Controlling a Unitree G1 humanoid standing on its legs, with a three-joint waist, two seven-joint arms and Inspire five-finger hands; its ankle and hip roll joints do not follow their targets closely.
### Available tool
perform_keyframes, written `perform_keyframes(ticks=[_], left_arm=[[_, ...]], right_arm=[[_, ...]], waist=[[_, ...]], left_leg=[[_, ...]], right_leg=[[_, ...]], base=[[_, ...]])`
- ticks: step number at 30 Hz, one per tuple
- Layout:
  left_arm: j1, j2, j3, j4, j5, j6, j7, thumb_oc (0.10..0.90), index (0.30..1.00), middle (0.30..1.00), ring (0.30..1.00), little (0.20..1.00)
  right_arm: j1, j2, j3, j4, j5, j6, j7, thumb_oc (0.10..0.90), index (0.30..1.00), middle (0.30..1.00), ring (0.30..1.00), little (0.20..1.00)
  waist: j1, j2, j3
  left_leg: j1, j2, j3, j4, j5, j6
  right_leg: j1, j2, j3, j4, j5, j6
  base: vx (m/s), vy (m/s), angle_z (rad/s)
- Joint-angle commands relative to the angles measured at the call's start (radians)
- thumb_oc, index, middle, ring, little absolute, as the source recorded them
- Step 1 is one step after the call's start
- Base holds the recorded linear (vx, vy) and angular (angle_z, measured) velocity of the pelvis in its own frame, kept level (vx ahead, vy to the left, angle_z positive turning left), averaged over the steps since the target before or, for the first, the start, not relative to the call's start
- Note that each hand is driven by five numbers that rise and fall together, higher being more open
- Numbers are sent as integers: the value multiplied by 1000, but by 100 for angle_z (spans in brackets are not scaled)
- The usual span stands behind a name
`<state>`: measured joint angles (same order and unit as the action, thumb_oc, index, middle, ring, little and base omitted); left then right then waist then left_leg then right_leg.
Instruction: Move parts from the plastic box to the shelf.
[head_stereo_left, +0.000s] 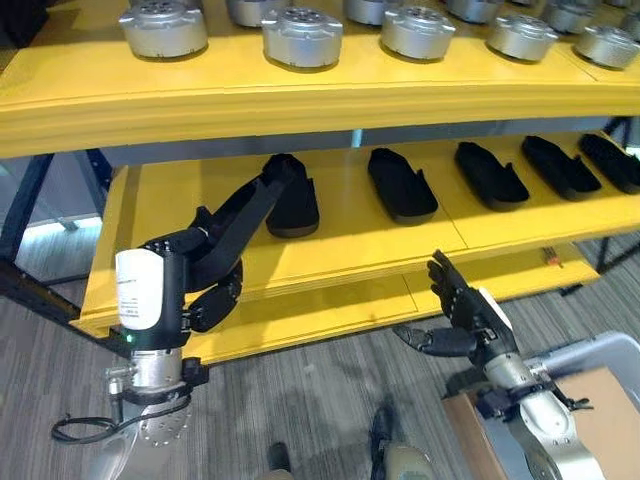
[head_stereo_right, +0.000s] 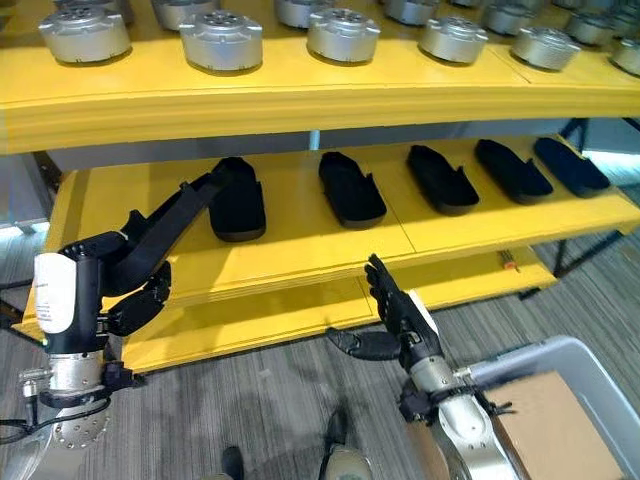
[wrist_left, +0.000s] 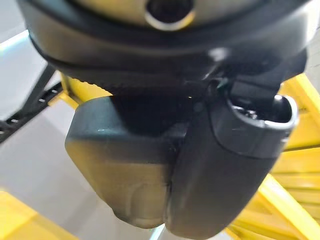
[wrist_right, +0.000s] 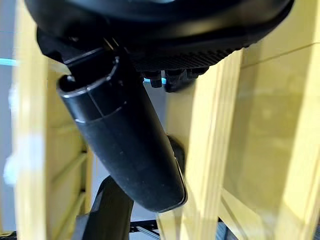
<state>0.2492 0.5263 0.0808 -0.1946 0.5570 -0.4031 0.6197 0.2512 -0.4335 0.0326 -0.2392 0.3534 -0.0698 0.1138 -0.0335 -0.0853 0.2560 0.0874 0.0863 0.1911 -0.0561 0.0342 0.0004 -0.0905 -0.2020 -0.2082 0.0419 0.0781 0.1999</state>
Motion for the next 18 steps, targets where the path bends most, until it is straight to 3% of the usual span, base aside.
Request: perform_keyframes(ticks=[1,5,7,12,18], left_arm=[[-52,30,89,-182,-47,-74,70,400,300,300,300,300],[-41,16,92,-201,-76,-73,75,400,300,300,300,300],[-47,12,92,-205,-59,-32,89,400,300,300,300,300],[-42,23,107,-197,-63,-21,95,400,300,300,300,300],[-19,34,126,-194,-82,-93,48,400,300,300,300,300]], right_arm=[[-103,-21,-49,-121,13,-115,11,900,1000,1000,1000,1000],[-145,-56,-29,-82,-10,-109,14,900,1000,1000,1000,1000],[-154,-85,-39,-78,-5,-100,21,900,1000,1000,1000,1000],[-168,-116,-46,-67,-11,-104,-1,900,1000,1000,1000,1000],[-139,-106,-62,-58,-16,-134,-47,900,1000,1000,1000,1000]], waist=[[4,6,-107],[23,19,-123],[29,10,-133],[42,-8,-128],[45,-22,-105]], left_leg=[[104,-81,57,34,-135,40],[109,-37,86,46,-124,4],[92,-14,88,64,-116,-13],[51,2,66,101,-114,-23],[23,12,51,166,-133,-23]], right_leg=[[-23,20,-55,-67,141,-14],[67,37,-100,-78,76,-57],[97,52,-93,-86,52,-73],[95,63,-63,-65,22,-88],[79,68,-37,-6,-9,-101]], base=[[207,-71,2],[197,-56,9],[155,-43,17],[72,-50,5],[94,-117,7]])
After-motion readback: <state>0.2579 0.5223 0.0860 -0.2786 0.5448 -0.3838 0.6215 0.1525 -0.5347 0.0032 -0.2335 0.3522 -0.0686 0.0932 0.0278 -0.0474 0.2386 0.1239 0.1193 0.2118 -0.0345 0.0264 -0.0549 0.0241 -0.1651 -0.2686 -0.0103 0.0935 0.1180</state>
